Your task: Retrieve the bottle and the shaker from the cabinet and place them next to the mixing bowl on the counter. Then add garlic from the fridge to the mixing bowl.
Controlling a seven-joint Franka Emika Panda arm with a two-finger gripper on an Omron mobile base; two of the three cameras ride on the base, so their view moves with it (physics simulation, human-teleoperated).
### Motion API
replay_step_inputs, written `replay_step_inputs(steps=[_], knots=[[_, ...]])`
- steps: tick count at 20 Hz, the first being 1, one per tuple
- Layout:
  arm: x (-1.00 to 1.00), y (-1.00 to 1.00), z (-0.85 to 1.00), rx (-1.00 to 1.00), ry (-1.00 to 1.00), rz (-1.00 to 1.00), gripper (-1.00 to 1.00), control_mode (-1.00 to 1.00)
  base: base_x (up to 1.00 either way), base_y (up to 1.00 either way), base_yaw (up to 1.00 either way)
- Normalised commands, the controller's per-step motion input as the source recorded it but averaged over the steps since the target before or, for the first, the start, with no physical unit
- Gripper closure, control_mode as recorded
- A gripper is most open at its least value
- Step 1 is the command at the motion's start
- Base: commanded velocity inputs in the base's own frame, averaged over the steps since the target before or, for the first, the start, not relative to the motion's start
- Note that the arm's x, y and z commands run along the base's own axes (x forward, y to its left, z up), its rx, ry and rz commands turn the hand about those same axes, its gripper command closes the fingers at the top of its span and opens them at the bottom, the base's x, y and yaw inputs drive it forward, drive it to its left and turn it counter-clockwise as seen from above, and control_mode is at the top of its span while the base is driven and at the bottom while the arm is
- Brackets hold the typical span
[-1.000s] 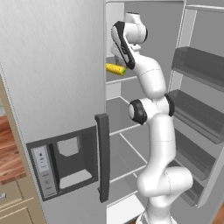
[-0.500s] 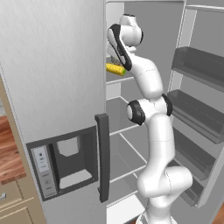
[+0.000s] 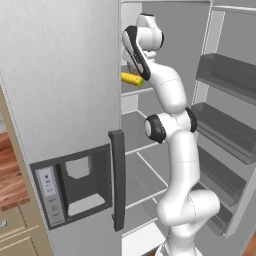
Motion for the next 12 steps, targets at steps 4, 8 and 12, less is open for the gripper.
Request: replay_step_inputs(steps=[4,8,12], knots=[[-0.01,-0.01,0.51,-0.04,0.0,0.0,-1.0,-1.0,0.0,0.0,0.0],[0.22,-0.02,0.15,-0.03,0.02,0.0,-1.0,-1.0,0.0,0.0,0.0],[0.17,-0.15,0.0,-0.03,0.18,0.0,-1.0,-1.0,0.0,0.0,0.0]])
